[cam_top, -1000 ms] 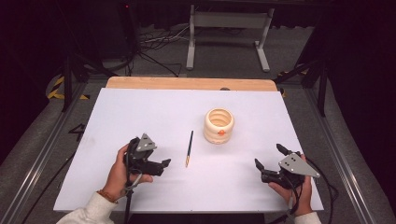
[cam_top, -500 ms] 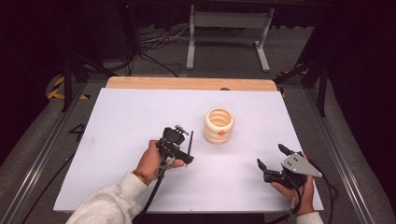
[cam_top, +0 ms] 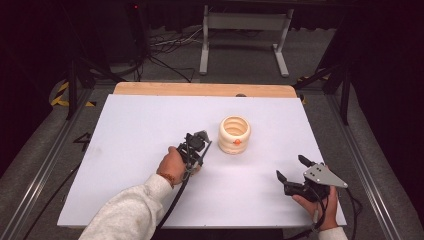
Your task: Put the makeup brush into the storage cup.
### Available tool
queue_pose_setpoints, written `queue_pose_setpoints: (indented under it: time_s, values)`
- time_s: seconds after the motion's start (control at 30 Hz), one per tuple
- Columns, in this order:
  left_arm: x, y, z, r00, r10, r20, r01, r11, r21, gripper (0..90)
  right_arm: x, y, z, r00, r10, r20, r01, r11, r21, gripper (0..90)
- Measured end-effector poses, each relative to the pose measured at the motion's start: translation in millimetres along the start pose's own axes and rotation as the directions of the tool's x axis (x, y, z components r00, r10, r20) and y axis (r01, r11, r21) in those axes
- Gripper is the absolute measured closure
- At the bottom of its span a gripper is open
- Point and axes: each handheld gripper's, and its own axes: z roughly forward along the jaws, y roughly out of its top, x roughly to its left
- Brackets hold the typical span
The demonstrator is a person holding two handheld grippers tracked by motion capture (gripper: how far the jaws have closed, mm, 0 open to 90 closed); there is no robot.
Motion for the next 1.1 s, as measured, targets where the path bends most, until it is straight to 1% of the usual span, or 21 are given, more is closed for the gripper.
queue_pose_setpoints:
  time_s: [0.03,0.07,0.1,0.13,0.17,0.23,0.3,0.33,0.4,0.43,0.5,0.57,0.6,0.67,0.77,0.87,0.93,1.1]
  values:
    - [0.0,0.0,0.0,1.0,0.0,0.0,0.0,1.0,0.0,83.2,0.2,0.0,0.2,1.0,0.0,-0.002,0.0,1.0,0.001,10.8]
    - [-0.2,1.1,0.1,0.9996,0.027,0.001,-0.027,0.9996,0.01,83.3,0.4,0.1,0.5,1.0,-0.002,-0.004,0.002,1.0,0.002,10.8]
    - [-1.6,2.4,0.2,0.9985,0.055,-0.007,-0.054,0.9983,0.02,83.4,0.6,0.1,0.5,1.0,-0.002,-0.005,0.002,1.0,0.003,10.8]
    - [-2.8,3.2,-0.1,0.9973,0.071,-0.02,-0.07,0.9972,0.026,83.4,0.6,0.0,0.4,1.0,-0.002,-0.005,0.002,1.0,0.002,10.8]
    - [-2.8,3.2,-0.1,0.9973,0.071,-0.02,-0.07,0.9972,0.026,83.4,0.7,0.0,0.3,1.0,-0.002,-0.006,0.002,1.0,0.002,10.8]
    - [-3.5,3.8,-0.6,0.9938,0.11,-0.016,-0.109,0.9933,0.038,83.4,1.0,0.1,0.3,1.0,-0.003,-0.006,0.003,1.0,0.003,10.8]
    - [-1.1,2.6,-1.0,0.9923,0.124,-0.003,-0.124,0.9918,0.031,83.5,1.5,-0.1,0.4,0.9999,-0.01,-0.004,0.01,1.0,0.004,10.8]
    - [1.0,2.0,-1.8,0.9912,0.132,0.011,-0.132,0.9907,0.033,83.5,1.7,0.0,0.4,0.9999,-0.012,-0.007,0.012,1.0,0.006,10.8]
    - [4.9,0.1,-5.2,0.9907,0.135,0.013,-0.135,0.9907,0.013,83.5,2.2,0.2,0.4,0.9998,-0.02,-0.004,0.02,1.0,0.007,10.9]
    - [6.9,-0.7,-7.3,0.989,0.147,0.014,-0.147,0.989,0.012,83.6,2.6,0.3,0.5,0.9998,-0.02,-0.005,0.02,1.0,0.006,10.9]
    - [10.8,-2.9,-11.3,0.9881,0.153,0.021,-0.153,0.9883,0.003,83.6,3.3,0.6,0.8,0.9997,-0.024,-0.008,0.024,1.0,0.006,10.9]
    - [14.2,-5.1,-13.5,0.9878,0.155,0.014,-0.155,0.9879,-0.003,83.6,4.0,0.5,1.2,0.9997,-0.023,-0.012,0.023,1.0,0.008,10.9]
    - [15.7,-5.7,-14.8,0.9866,0.162,0.016,-0.162,0.9867,-0.004,83.6,4.3,0.3,1.4,0.9996,-0.025,-0.011,0.026,1.0,0.01,10.9]
    - [18.3,-7.0,-18.7,0.9875,0.158,0.001,-0.158,0.9873,-0.017,83.6,4.4,0.4,1.4,0.9996,-0.028,-0.01,0.028,1.0,0.011,10.9]
    - [21.7,-8.9,-22.6,0.9882,0.153,0.009,-0.153,0.9878,-0.029,83.6,4.4,0.7,1.2,0.9996,-0.026,-0.009,0.026,1.0,0.007,10.9]
    - [29.3,-13.9,-29.2,0.9903,0.138,0.013,-0.137,0.9889,-0.057,83.6,4.7,0.6,1.3,0.9995,-0.031,-0.011,0.031,0.999,0.008,10.9]
    - [33.2,-16.9,-32.7,0.9908,0.135,0.016,-0.134,0.9892,-0.06,83.6,4.5,0.5,1.5,0.9994,-0.031,-0.012,0.031,0.999,0.006,10.9]
    - [40.8,-25.4,-44.1,0.9871,0.154,0.042,-0.15,0.9843,-0.093,83.6,6.6,2.6,1.3,0.9987,-0.05,-0.001,0.05,0.999,0.0,11.0]
